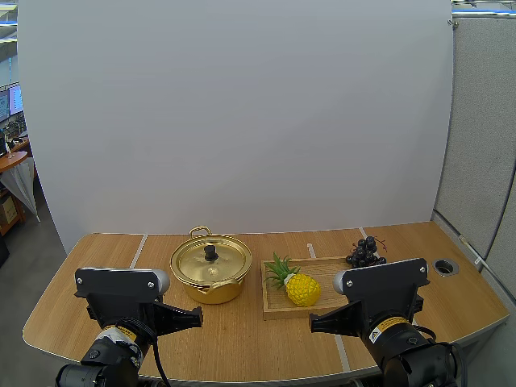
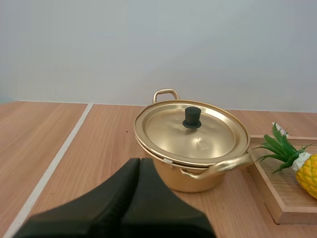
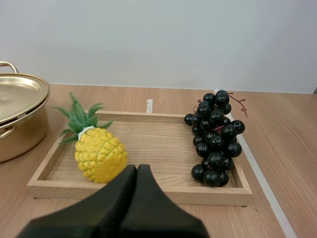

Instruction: Open the pot, put the pineapple inside, and close it

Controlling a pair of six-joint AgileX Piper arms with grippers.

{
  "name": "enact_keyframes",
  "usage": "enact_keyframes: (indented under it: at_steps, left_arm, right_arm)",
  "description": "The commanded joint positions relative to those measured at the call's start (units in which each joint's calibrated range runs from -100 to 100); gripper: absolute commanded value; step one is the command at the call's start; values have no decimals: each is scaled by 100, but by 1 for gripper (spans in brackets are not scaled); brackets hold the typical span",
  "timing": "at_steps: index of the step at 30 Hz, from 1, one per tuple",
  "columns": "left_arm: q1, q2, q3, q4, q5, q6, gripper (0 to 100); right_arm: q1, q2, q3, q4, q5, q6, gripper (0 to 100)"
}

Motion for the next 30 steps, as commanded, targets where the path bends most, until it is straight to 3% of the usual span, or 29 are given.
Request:
enact_keyframes:
  at_steps: [1,6,10,22,30]
  left_arm:
    - [10,-25,0,22,-15,-59,0]
    - [10,-25,-7,22,-75,-59,0]
    - [10,-25,-599,22,-53,-59,0]
    - [10,-25,-2609,314,95,-59,0]
    - [10,-25,-3299,314,1244,-59,0]
  right_arm:
    - [-17,-35,0,8,-35,-26,0]
    - [-17,-35,0,206,-115,-26,0]
    - [-17,-35,-158,231,54,-26,0]
    - [-17,-35,-2752,231,2113,-26,0]
    - [-17,-35,-3853,239,3716,-26,0]
